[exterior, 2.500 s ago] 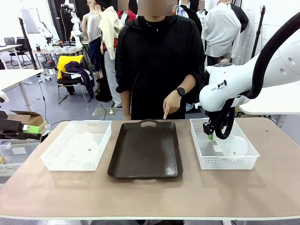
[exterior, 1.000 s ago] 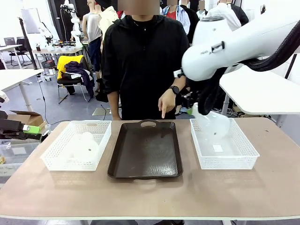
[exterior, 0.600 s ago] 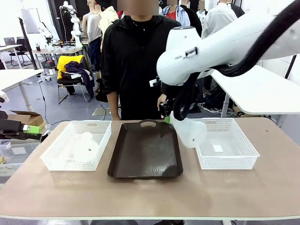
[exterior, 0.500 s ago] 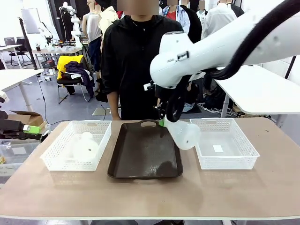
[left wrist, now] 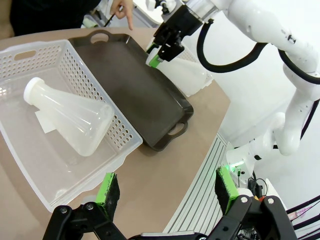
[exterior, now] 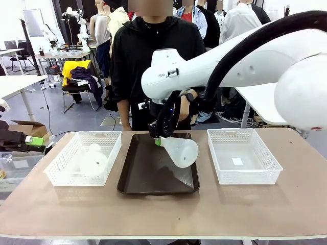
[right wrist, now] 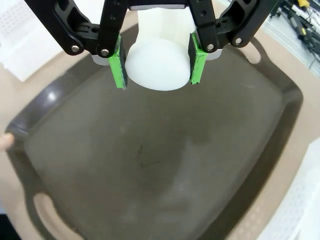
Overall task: Prepare the laboratory tools.
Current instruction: While moving the picked Big flask to the Handle tray indicated by the person, stop as directed by the person.
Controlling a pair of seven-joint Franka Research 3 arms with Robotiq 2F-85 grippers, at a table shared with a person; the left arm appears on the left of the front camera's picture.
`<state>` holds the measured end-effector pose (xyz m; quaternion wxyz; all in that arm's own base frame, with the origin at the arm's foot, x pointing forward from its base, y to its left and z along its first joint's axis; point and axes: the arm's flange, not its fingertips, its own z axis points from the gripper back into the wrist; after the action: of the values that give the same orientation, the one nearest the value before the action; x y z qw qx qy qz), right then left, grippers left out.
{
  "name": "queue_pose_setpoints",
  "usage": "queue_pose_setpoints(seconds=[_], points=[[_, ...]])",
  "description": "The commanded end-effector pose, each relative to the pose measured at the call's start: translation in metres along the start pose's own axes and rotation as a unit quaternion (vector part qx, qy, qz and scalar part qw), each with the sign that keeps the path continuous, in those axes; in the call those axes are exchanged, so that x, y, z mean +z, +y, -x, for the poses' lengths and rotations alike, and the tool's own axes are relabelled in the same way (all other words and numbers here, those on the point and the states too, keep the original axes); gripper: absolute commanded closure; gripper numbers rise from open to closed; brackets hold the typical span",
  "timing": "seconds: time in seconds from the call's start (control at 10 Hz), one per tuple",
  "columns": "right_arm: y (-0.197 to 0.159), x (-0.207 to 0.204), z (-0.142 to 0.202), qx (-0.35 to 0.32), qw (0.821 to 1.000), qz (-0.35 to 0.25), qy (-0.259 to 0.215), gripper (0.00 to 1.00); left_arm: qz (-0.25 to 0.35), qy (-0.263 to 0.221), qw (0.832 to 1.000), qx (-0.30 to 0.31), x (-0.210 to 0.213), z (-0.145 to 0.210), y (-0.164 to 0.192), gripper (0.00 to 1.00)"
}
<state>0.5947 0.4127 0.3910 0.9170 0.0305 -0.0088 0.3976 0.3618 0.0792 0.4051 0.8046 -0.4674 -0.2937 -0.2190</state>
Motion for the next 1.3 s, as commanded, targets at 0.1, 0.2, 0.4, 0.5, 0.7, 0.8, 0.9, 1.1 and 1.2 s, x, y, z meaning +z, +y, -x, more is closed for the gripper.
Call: queue_pose_setpoints(seconds=[0.1,0.2,0.4,0.5,0.7,0.8,0.9,1.1,1.2], points=[[-0.01,-0.012,-0.031,-0.001,1.0,-0.001,0.014,1.0,0.002,-0.001,1.0,-0.001,0.001,0.001,0.0,0.0],[-0.012,-0.019,-0.034,-0.005,1.0,-0.002,0.015,1.0,0.002,-0.001,1.0,-0.001,0.001,0.001,0.0,0.0],[-0.015,-0.026,-0.039,-0.007,1.0,-0.006,0.018,1.0,0.002,-0.001,1.0,-0.001,0.001,0.001,0.0,0.0],[-0.015,-0.028,-0.041,-0.007,1.0,-0.007,0.021,1.0,0.002,-0.001,1.0,-0.001,0.001,0.001,0.0,0.0],[-0.011,-0.029,-0.043,0.0,1.0,-0.009,0.027,1.0,0.002,-0.001,1.0,-0.001,0.001,0.001,0.0,0.0],[-0.014,-0.029,-0.041,0.011,0.999,-0.015,0.035,1.0,0.002,-0.001,1.0,-0.001,0.001,0.001,0.0,0.0],[-0.012,-0.036,-0.028,-0.007,1.0,-0.017,0.015,1.0,0.002,-0.001,1.0,-0.001,0.001,0.001,0.0,0.0],[-0.012,-0.036,-0.028,-0.007,1.0,-0.017,0.015,1.0,0.002,-0.001,1.0,-0.001,0.001,0.001,0.0,0.0],[-0.012,-0.036,-0.028,-0.007,1.0,-0.017,0.015,1.0,0.002,-0.001,1.0,-0.001,0.001,0.001,0.0,0.0]])
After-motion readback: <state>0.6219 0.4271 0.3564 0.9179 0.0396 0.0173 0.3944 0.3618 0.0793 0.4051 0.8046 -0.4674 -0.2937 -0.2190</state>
